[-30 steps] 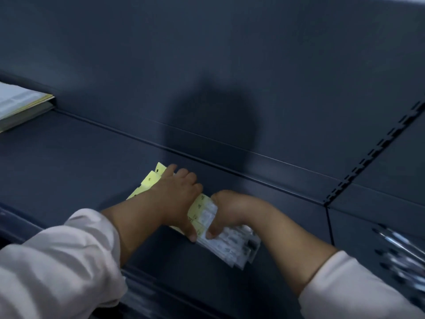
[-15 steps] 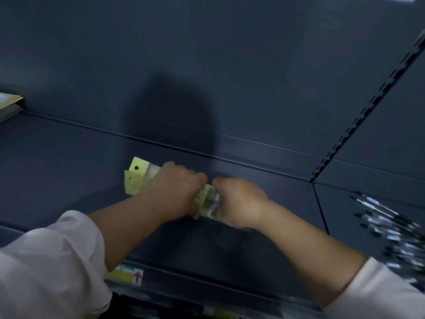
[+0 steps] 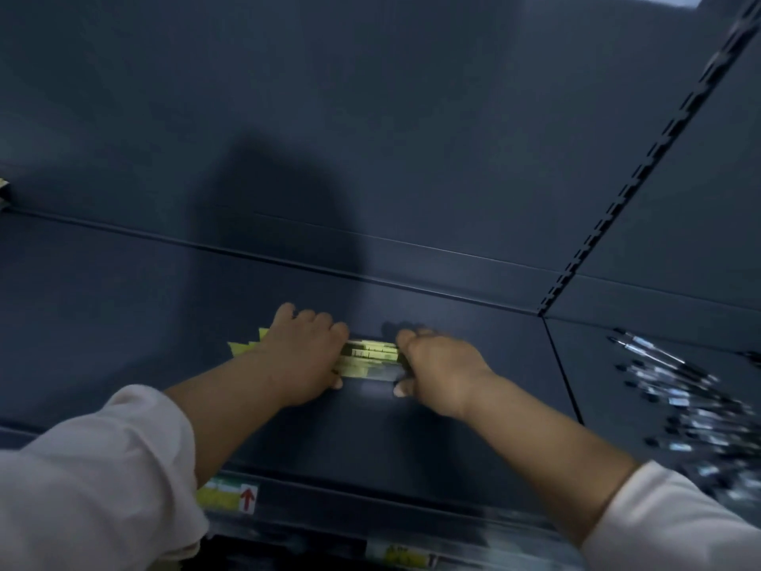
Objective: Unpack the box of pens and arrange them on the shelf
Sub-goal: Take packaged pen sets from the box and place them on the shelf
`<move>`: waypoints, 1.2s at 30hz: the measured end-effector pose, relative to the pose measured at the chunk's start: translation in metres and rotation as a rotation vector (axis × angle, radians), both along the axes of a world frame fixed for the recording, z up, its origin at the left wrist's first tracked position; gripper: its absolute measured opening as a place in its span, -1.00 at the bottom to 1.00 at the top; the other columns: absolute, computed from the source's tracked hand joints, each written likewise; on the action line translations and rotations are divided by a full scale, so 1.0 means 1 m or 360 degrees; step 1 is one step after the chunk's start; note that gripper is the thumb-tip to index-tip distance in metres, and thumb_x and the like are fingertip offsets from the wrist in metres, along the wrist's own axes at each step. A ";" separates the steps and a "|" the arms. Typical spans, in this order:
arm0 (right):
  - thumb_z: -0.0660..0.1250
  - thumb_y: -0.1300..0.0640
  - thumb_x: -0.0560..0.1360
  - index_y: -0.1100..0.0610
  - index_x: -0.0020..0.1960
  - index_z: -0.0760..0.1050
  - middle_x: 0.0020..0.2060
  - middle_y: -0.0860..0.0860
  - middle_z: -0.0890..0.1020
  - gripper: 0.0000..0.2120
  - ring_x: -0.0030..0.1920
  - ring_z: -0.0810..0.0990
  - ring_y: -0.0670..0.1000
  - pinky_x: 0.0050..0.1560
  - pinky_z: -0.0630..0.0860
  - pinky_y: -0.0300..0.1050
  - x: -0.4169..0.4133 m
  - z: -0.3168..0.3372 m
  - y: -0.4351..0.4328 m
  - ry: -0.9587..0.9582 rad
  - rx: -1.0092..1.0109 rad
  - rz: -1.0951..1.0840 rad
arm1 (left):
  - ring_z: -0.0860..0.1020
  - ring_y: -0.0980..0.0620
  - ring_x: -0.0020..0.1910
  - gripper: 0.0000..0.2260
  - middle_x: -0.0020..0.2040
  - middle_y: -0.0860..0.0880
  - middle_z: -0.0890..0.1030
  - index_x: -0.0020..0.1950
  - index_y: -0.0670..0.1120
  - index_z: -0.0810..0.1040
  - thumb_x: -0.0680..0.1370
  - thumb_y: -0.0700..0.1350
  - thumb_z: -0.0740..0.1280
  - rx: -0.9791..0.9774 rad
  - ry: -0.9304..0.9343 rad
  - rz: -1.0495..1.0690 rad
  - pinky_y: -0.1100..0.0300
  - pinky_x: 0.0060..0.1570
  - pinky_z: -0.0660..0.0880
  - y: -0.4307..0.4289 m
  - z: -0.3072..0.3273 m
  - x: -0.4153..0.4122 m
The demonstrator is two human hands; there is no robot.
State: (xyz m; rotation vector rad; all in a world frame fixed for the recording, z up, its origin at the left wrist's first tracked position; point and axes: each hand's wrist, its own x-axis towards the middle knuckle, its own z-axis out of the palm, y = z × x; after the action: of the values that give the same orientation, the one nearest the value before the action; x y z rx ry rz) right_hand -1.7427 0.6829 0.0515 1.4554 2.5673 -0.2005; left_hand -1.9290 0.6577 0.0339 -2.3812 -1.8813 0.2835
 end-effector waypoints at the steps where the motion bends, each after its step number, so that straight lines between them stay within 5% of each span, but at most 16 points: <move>1: 0.35 -0.04 0.50 0.12 0.30 0.29 0.27 0.11 0.43 -0.53 0.27 0.40 0.15 0.18 0.41 -0.01 0.002 -0.005 0.001 -0.0036 -0.0024 -0.0013 | 0.40 -0.09 0.26 -0.57 0.27 -0.06 0.40 0.30 -0.04 0.29 0.54 0.17 0.22 -0.0047 -0.0011 0.0026 -0.02 0.25 0.21 -0.001 -0.004 0.002; 4: 0.34 0.01 0.51 0.10 0.32 0.29 0.26 0.10 0.44 -0.55 0.26 0.41 0.15 0.16 0.44 -0.04 0.006 -0.010 0.004 0.0094 -0.0009 -0.0032 | 0.45 -0.08 0.20 -0.71 0.23 -0.05 0.44 0.25 -0.05 0.32 0.58 0.02 0.19 0.0018 -0.0083 -0.0066 0.04 0.11 0.32 0.002 -0.004 0.002; 7: 0.36 -0.11 0.47 0.02 0.09 0.34 0.16 0.02 0.50 -0.68 0.24 0.41 0.11 0.14 0.32 -0.04 0.012 -0.005 0.006 0.0109 0.0096 -0.0058 | 0.43 -0.07 0.19 -0.74 0.21 -0.03 0.43 0.23 -0.03 0.33 0.58 0.01 0.19 0.0066 -0.0132 -0.0080 0.04 0.09 0.34 0.005 0.000 -0.004; 10: 0.32 -0.31 0.40 -0.04 0.35 0.31 0.33 -0.02 0.42 -0.38 0.37 0.29 0.07 0.34 0.18 0.02 0.031 -0.008 0.006 0.0090 0.0022 -0.0230 | 0.38 -0.07 0.24 -0.70 0.25 -0.05 0.39 0.28 -0.04 0.28 0.59 0.03 0.16 -0.0040 -0.0126 0.0016 0.01 0.17 0.31 0.002 -0.006 -0.002; 12: 0.31 -0.28 0.44 0.00 0.44 0.26 0.36 0.00 0.36 -0.32 0.39 0.28 0.04 0.38 0.21 -0.06 0.046 -0.014 0.006 0.0634 -0.0078 -0.0502 | 0.36 -0.08 0.26 -0.66 0.27 -0.06 0.35 0.31 -0.04 0.26 0.59 0.07 0.15 -0.0077 -0.0187 0.0068 -0.01 0.21 0.30 0.002 -0.010 0.000; 15: 0.20 -0.05 0.59 0.13 0.37 0.35 0.29 0.04 0.39 -0.58 0.32 0.37 -0.01 0.21 0.23 -0.29 0.049 -0.035 0.005 0.1497 -0.0072 -0.0847 | 0.34 -0.08 0.29 -0.57 0.30 -0.05 0.33 0.36 -0.02 0.23 0.58 0.16 0.14 -0.0105 -0.0278 0.0102 -0.01 0.24 0.29 0.004 -0.010 0.000; 19: 0.18 0.08 0.61 0.10 0.07 0.44 0.07 0.08 0.52 -0.87 0.10 0.47 0.01 0.12 0.33 -0.27 0.013 -0.049 0.001 0.1872 0.0072 -0.0932 | 0.32 -0.07 0.30 -0.49 0.30 -0.03 0.32 0.40 0.00 0.19 0.54 0.20 0.19 -0.0159 -0.0239 0.0112 -0.02 0.28 0.25 0.005 -0.010 0.002; 27: 0.46 0.13 0.42 0.04 0.14 0.46 0.02 -0.10 0.47 -0.67 0.04 0.47 -0.13 0.10 0.36 -0.32 0.014 -0.046 -0.002 0.1377 -0.0058 -0.0376 | 0.40 -0.07 0.18 -0.71 0.19 -0.04 0.39 0.24 -0.03 0.30 0.53 -0.18 0.18 -0.0097 -0.0240 0.0049 0.05 0.06 0.31 0.000 -0.006 -0.001; 31: 0.47 0.31 0.37 -0.14 -0.15 0.41 -0.14 -0.09 0.55 -0.62 -0.15 0.52 -0.14 -0.08 0.36 -0.49 0.029 -0.045 -0.003 0.1525 0.0055 -0.0432 | 0.46 -0.06 0.11 -0.75 0.14 0.00 0.48 0.22 0.00 0.38 0.54 -0.11 0.23 0.0146 -0.0314 -0.0094 0.07 0.04 0.31 0.004 0.001 0.000; 36: 0.45 0.29 0.39 -0.05 0.08 0.37 0.04 -0.09 0.46 -0.59 -0.01 0.48 -0.13 -0.05 0.28 -0.62 0.040 -0.050 -0.006 0.1463 -0.0080 -0.0605 | 0.40 -0.04 0.25 -0.59 0.28 0.00 0.44 0.38 0.01 0.26 0.57 0.10 0.17 0.0034 -0.0213 0.0123 0.00 0.27 0.18 0.002 -0.014 0.001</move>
State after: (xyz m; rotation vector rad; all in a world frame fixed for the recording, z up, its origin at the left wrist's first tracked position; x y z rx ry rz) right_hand -1.7025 0.6772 0.0010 2.1886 2.7888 -1.2312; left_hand -1.9285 0.6599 0.0201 -2.3719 -2.0260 0.1113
